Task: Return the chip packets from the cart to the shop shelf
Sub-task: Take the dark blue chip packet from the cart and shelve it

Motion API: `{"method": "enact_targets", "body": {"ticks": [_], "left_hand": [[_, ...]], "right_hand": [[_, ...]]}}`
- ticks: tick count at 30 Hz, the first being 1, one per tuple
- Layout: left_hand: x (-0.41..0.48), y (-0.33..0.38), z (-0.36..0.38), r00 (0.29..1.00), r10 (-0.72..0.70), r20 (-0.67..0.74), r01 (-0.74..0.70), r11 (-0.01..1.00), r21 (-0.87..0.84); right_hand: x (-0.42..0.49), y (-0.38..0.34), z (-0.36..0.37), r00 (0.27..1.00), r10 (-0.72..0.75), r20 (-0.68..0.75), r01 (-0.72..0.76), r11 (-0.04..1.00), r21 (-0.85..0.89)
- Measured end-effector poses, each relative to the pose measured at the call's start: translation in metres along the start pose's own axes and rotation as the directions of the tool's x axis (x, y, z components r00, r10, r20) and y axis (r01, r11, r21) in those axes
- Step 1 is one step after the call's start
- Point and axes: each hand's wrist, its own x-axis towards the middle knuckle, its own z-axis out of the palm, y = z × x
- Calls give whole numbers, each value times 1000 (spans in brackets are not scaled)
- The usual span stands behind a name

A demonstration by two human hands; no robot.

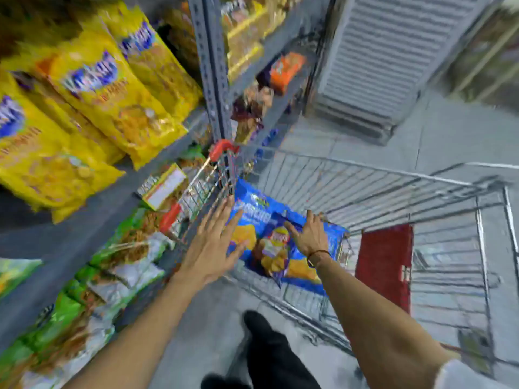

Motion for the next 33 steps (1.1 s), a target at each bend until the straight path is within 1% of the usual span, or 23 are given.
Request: {"method": "enact_targets", "body": {"ticks": [3,4,6,8,11,14,18,22,26,28,29,31,33], "left_hand": [[-20,-1,33,992,-36,121,42,998,-54],[-28,-1,42,989,-52,137,58,997,-42],[-31,0,50,989,-53,135,60,997,-46],[-29,1,48,990,-64,124,70,997,-46],[-28,3,47,995,-64,78,66,998,-24],[-30,5,50,996,-80,45,80,997,-11],[-32,6,52,995,-94,30,95,995,-16],[-31,7,50,990,-117,79,117,993,-1],[-31,8,47,978,-148,149,149,989,4],[-30,9,43,975,-149,165,153,988,-7],[-28,9,39,974,-151,168,156,987,-22],[-24,9,29,978,-153,141,163,985,-59],[-17,10,10,987,-148,66,153,984,-90]], "right_hand": [[3,27,31,968,195,156,-222,959,176],[8,40,42,943,246,226,-292,936,198],[5,53,58,887,334,318,-413,882,227],[6,56,66,857,392,336,-488,826,281],[17,64,82,833,453,317,-548,754,363],[20,62,92,824,445,352,-566,682,463],[21,58,100,814,434,387,-580,648,494],[22,54,98,809,408,422,-586,610,533],[17,52,88,822,359,441,-564,613,553],[13,48,77,829,339,444,-553,613,564],[11,44,69,834,331,441,-547,598,586],[6,34,51,854,278,440,-517,549,657],[3,21,29,876,218,431,-477,524,706]]}}
